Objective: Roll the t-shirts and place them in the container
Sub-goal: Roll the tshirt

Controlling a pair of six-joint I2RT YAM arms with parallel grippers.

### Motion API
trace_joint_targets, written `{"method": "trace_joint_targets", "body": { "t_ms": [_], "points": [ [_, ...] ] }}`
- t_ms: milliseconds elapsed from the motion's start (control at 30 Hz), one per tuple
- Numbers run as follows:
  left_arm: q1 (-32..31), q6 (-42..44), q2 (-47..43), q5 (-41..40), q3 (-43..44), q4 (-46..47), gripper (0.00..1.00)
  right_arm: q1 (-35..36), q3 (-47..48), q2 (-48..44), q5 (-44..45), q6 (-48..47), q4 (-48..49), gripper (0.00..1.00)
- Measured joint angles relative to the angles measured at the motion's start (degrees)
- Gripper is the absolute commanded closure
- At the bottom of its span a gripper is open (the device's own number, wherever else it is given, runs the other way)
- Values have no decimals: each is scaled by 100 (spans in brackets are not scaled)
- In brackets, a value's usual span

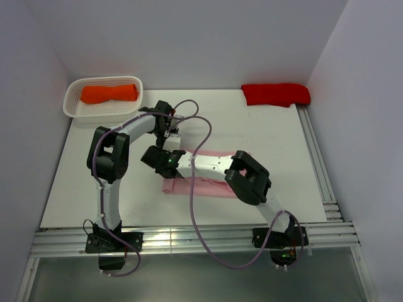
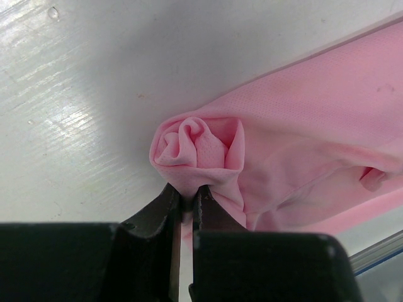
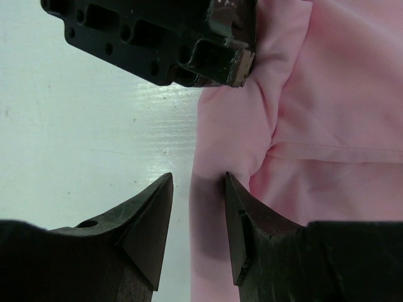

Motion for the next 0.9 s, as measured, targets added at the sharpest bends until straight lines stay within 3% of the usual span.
{"method": "trace_joint_targets", "body": {
  "t_ms": [233,433,633,767,900],
  "points": [
    [-4,0,4,-11,15,-17,97,0,116,140,-7,55,-243,54],
    [-15,0,20,-37,50,-57,88,33,184,262,0,166,-538,54],
    [-15,24,70,-103,127,-133,61,61,280,354,66,216,-678,64],
    [17,70,96,-142,179,-186,33,61,232,345,63,240,-619,78],
    [22,264,101,-46,323,-275,26,24,-474,-7,-79,229,136,91]
  ]
}}
